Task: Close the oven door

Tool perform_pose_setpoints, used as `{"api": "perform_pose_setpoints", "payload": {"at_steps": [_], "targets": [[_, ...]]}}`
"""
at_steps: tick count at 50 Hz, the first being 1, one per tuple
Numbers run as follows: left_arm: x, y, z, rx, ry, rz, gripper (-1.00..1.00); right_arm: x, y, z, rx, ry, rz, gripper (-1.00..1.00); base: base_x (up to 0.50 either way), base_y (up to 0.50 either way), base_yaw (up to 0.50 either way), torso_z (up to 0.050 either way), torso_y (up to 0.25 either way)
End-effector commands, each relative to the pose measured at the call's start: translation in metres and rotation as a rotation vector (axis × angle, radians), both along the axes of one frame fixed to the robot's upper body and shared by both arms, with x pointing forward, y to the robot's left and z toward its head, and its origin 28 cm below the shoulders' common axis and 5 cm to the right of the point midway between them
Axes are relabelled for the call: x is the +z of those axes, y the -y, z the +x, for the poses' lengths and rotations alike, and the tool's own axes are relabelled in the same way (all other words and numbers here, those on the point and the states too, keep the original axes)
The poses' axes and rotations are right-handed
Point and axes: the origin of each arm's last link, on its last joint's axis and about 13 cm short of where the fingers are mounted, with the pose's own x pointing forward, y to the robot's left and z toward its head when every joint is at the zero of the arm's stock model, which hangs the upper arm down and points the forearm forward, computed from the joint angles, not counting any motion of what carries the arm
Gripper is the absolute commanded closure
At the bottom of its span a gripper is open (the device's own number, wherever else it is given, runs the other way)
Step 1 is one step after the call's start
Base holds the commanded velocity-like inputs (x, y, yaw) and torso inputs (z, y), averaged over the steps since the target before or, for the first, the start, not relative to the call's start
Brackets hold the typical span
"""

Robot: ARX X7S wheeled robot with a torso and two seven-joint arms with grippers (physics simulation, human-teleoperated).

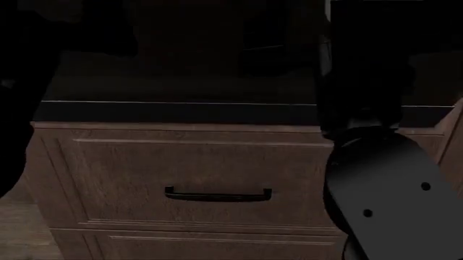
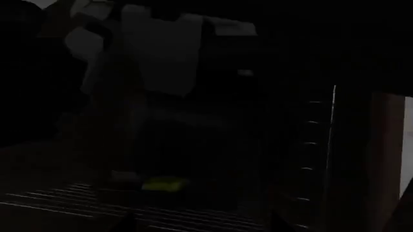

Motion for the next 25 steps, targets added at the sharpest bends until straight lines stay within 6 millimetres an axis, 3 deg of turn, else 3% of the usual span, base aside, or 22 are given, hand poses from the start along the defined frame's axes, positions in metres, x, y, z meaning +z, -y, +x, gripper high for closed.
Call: {"api": "perform_pose_setpoints", "payload": {"at_steps": [1,10,13,16,20,25], "targets": [[0.053,0.001,0.044,0.007,0.007,-0.015,-1.00,0.065,0.001,0.036,-0.012,0.063,-0.069,-1.00,0.00,0.00,0.00,0.000,0.000],[0.114,-0.007,0.071,0.053,0.034,-0.054,-1.00,0.117,0.001,0.069,-0.009,0.083,-0.102,-1.00,0.00,0.00,0.00,0.000,0.000],[0.131,-0.006,0.090,0.044,0.023,-0.031,-1.00,0.138,0.002,0.095,0.025,0.047,-0.051,-1.00,0.00,0.00,0.00,0.000,0.000],[0.146,-0.002,0.102,0.058,0.054,-0.001,-1.00,0.159,-0.005,0.109,0.023,0.089,-0.111,-1.00,0.00,0.00,0.00,0.000,0.000],[0.130,-0.006,0.113,0.079,0.002,0.004,-1.00,0.155,-0.002,0.120,0.045,0.017,-0.072,-1.00,0.00,0.00,0.00,0.000,0.000],[0.134,-0.003,0.110,0.054,-0.040,-0.006,-1.00,0.149,-0.002,0.122,0.007,-0.021,-0.092,-1.00,0.00,0.00,0.00,0.000,0.000]]}}
